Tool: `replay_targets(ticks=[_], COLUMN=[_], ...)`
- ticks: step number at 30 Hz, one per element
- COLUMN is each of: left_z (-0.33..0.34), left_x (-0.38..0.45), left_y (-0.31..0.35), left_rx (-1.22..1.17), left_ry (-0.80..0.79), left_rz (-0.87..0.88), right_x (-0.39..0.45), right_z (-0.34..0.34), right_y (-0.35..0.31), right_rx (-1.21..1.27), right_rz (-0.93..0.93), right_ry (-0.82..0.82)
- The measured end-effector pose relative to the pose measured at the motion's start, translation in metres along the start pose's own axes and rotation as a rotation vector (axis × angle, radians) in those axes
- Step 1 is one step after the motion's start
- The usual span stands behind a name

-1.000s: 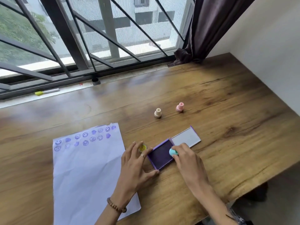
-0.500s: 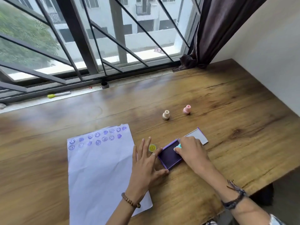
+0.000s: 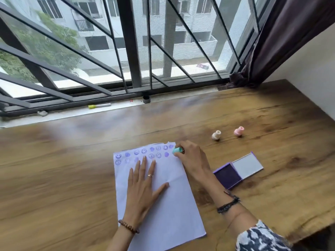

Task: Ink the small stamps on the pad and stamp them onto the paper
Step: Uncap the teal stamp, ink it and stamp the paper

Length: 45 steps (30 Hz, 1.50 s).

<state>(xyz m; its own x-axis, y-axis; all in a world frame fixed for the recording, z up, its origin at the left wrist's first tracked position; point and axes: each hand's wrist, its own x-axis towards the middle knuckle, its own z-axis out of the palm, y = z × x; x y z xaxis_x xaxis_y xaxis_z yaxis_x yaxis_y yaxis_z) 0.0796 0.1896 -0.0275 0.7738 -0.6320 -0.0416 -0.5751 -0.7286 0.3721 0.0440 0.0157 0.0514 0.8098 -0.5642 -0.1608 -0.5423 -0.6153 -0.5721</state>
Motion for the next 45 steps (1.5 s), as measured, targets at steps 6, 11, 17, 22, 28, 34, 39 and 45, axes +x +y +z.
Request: replay_targets(ticks=[6, 11, 17, 22, 28, 34, 39, 45], left_z=[0.006, 0.008, 0.011, 0.011, 0.002, 0.001, 0.009, 0.032], left_x=[-0.003, -0.003, -0.003, -0.002, -0.002, 0.003, 0.016, 0.018], left_y=[-0.005, -0.007, -0.010, -0.010, -0.008, 0.006, 0.072, 0.117], left_rx=[0.000, -0.007, -0.020, -0.043, -0.055, -0.104, -0.207, -0.289], left_ry=[-0.011, 0.034, 0.035, 0.010, -0.032, 0.069, 0.113, 0.081], left_rz=[0.003, 0.027, 0.028, 0.028, 0.022, 0.037, 0.264, 0.427], right_x=[0.005, 0.012, 0.027, 0.030, 0.011, -0.035, -0.060, -0.071], right_z=[0.021, 0.026, 0.015, 0.018, 0.003, -0.039, -0.045, -0.059], right_y=[0.000, -0.002, -0.014, -0.016, -0.003, 0.027, 0.070, 0.115], right_rx=[-0.151, -0.332, -0.410, -0.359, 0.322, 1.054, 1.243, 0.844], right_rz=[-0.001, -0.107, -0.075, 0.027, 0.209, 0.578, 0.652, 0.469], right_ry=[0.036, 0.015, -0.086, -0.094, 0.058, 0.123, 0.138, 0.170])
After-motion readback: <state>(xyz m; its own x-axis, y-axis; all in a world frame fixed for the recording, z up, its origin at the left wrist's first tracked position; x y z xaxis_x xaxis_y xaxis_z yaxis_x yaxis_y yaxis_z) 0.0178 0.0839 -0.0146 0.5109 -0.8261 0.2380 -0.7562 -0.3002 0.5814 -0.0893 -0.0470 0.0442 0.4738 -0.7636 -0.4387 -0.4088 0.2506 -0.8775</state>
